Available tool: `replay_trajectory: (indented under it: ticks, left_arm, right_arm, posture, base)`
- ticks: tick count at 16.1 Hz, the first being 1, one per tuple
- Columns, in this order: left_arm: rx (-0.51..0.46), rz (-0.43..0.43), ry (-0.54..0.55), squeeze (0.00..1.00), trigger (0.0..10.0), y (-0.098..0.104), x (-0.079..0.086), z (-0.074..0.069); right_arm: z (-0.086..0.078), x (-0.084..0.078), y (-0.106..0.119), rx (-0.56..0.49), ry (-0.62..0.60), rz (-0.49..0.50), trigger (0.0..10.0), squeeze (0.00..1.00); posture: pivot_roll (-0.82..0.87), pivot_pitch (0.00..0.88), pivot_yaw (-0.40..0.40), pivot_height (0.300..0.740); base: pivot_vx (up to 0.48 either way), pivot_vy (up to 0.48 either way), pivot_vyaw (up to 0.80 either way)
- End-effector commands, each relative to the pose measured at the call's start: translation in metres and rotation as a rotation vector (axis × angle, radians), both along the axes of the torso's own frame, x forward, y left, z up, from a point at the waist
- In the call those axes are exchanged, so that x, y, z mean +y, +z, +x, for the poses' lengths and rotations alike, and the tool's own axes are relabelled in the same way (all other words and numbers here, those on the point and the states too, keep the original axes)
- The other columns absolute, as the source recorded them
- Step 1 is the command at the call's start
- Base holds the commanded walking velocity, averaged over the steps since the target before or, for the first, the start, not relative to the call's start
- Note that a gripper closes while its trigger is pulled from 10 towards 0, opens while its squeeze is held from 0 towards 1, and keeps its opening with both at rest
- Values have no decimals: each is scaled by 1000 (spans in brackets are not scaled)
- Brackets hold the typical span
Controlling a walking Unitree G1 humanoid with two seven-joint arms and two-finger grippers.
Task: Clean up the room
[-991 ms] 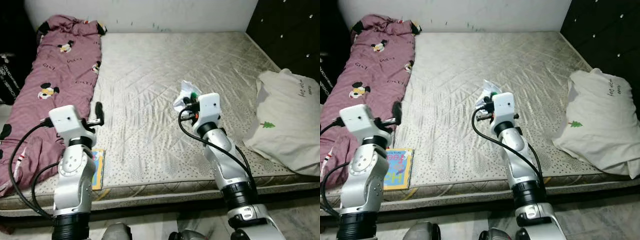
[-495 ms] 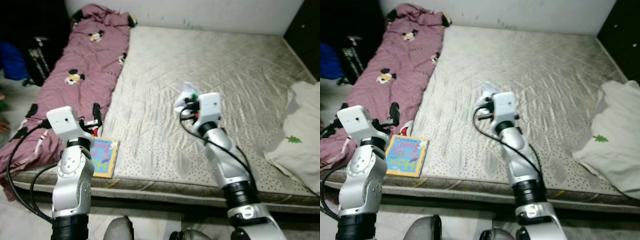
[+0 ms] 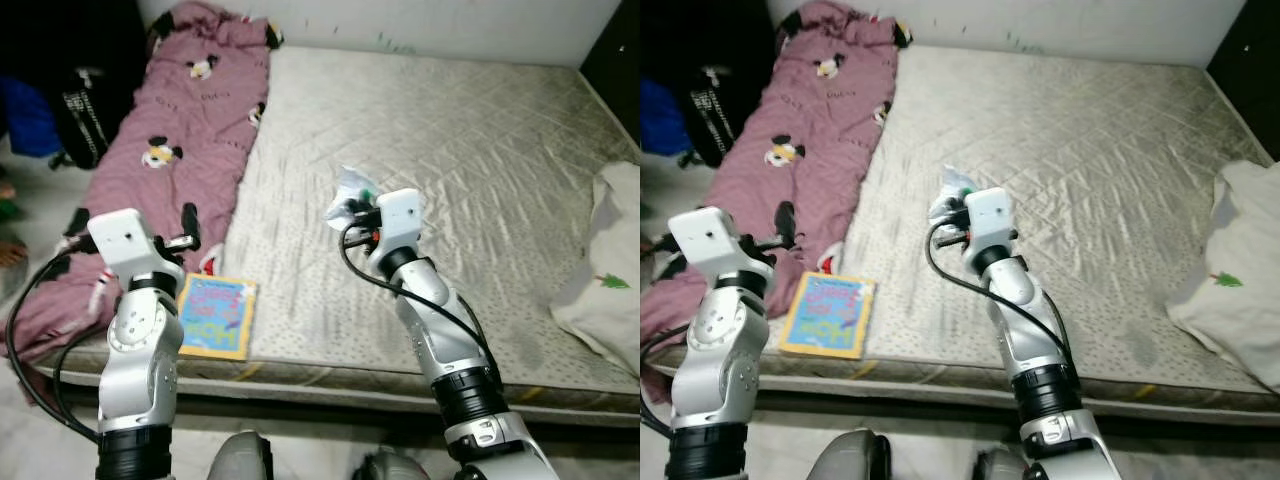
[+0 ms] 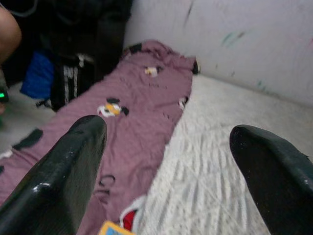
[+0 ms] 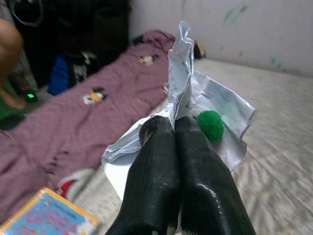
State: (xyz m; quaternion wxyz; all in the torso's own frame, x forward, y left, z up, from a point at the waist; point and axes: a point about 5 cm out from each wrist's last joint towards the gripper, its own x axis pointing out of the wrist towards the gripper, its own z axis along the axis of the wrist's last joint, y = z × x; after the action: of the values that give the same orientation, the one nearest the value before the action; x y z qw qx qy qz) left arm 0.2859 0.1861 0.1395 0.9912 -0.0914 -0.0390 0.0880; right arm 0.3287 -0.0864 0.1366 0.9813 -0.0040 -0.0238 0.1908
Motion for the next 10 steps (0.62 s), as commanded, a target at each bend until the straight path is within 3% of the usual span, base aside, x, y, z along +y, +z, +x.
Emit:
replay_trajectory:
  ticks: [1, 4, 10]
  left_arm:
    - [1, -3, -5, 0, 10000, 0, -3, -1]
    - [-23, 2, -28, 0, 10000, 1, -3, -1]
    - [-26, -33, -36, 0, 10000, 2, -5, -1]
  right_arm:
    - [0, -11, 1, 1, -25, 12, 10000, 0]
    - [-1, -10, 6, -30, -13, 60, 10000, 0]
    - [-4, -5, 7, -39, 18, 60, 10000, 0]
  posture:
    - [47, 88, -34, 740]
    - [50, 84, -33, 740]
    - [59, 80, -33, 740]
  base:
    - [0, 480, 0]
    - [0, 480, 0]
    - [0, 480, 0]
